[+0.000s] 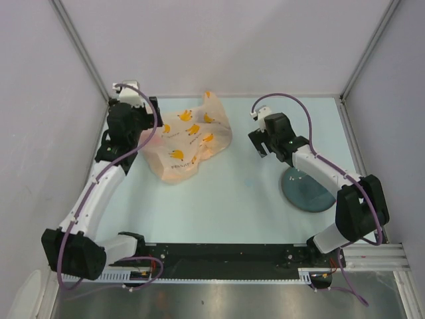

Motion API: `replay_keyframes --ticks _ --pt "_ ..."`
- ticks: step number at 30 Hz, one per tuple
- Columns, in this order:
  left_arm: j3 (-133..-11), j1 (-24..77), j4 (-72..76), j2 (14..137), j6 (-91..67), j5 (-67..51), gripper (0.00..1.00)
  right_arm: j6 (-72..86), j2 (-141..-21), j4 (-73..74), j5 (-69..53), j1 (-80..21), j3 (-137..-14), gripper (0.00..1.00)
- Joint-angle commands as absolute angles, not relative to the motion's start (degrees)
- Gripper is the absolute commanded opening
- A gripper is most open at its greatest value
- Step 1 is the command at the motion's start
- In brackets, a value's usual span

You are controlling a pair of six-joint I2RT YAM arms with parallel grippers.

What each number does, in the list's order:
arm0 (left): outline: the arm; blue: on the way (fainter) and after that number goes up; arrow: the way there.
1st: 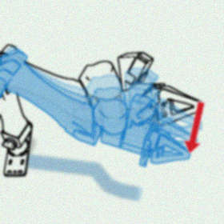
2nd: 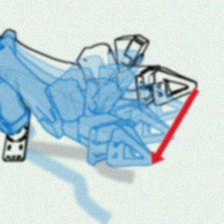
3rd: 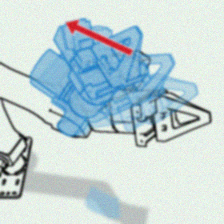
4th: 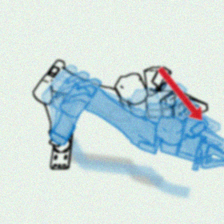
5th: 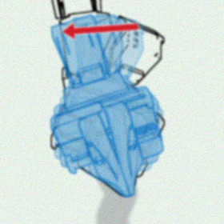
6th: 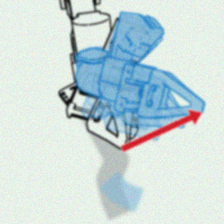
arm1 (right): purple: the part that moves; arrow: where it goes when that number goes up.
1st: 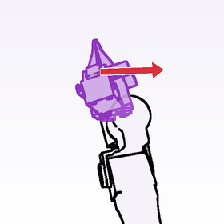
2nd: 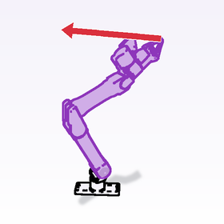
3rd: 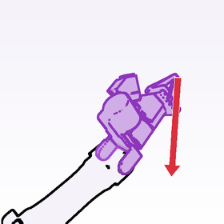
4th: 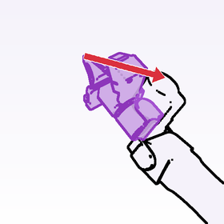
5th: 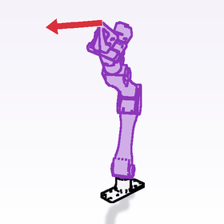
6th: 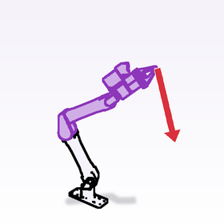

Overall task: Take the fake fruits out of the plastic bag
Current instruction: Adjust the plastic bag at the center of the board.

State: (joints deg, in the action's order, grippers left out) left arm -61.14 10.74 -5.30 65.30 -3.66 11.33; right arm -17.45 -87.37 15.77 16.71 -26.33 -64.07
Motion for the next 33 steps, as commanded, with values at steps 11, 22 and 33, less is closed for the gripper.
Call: replay_keyframes --ticks 11,22,33 --pt "-94.1 7.0 -25.8 94.2 -11.1 -3.4 1.0 -12.6 -84.8 22.4 8.3 -24.7 -72.4 1.0" --pt "-105.8 0.4 -23.6 113.3 -20.5 -4.1 0.97 -7.5 -91.0 22.7 4.5 -22.5 -77.8 0.98" --pt "-121.3 -5.3 -20.1 129.6 -20.2 -1.8 0.95 -6.4 -95.5 23.5 2.6 -24.2 -79.6 0.97"
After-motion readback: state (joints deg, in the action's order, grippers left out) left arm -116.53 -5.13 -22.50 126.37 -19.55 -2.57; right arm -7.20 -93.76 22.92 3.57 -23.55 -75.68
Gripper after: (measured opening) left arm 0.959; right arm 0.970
